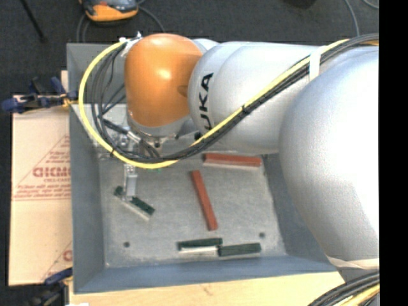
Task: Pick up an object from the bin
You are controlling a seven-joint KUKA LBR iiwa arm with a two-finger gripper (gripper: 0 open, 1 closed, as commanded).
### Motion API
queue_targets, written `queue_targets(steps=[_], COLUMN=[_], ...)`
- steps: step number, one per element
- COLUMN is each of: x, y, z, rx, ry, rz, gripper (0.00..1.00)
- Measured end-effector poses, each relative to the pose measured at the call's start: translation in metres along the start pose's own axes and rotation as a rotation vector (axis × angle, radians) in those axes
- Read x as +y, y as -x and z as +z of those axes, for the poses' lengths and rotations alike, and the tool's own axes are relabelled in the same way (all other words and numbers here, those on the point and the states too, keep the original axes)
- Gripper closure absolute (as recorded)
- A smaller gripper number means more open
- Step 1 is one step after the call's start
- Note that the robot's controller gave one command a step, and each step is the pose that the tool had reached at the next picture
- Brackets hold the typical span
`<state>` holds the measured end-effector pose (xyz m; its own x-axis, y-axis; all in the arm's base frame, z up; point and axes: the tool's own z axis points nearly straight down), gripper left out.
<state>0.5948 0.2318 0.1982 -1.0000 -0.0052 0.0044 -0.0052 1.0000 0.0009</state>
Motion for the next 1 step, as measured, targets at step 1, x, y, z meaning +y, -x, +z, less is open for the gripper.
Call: queue_targets(steps=[1], x=[-0.0015], y=[0.0011], z=[-0.0046], rx=[-0.006], ry=[0.001], rz=[0.005], gripper=[0.00])
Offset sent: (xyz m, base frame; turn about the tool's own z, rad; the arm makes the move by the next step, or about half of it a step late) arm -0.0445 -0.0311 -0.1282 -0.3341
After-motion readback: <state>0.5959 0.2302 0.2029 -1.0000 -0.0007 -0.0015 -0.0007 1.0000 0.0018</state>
